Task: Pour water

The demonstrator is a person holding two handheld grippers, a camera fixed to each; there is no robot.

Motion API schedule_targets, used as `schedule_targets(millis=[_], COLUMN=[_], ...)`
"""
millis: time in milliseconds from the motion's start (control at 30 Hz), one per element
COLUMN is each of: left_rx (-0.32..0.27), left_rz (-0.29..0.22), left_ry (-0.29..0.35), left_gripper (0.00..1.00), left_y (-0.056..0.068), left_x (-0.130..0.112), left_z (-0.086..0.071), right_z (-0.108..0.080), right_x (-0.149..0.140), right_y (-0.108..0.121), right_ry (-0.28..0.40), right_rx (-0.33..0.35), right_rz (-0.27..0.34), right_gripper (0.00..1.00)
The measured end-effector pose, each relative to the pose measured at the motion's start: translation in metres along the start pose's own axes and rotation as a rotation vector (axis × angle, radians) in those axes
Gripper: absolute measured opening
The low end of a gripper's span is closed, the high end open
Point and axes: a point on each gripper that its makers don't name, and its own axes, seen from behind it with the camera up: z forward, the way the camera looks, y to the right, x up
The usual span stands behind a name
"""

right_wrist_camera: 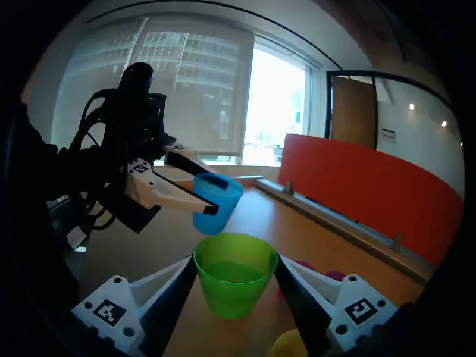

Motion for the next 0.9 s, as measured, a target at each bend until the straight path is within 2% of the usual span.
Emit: schedule_targets(millis=[700,900], left_rx=[-0.075,-0.075], left_rz=[-0.015,-0.02], left_ry=[-0.077,-0.098], left_gripper=[0.85,0.85], left_y=[0.036,0.041], left_x=[-0.05,-0.062], left_z=[0.013,0.015], right_z=[0.004,0.009], right_x=[-0.049,-0.058], right_y=[-0.001,-0.001], right_ry=[-0.099,-0.114], right_rx=[0.013,0.02], right_rz=[0.012,0.017], right_gripper=[0.92,0.92])
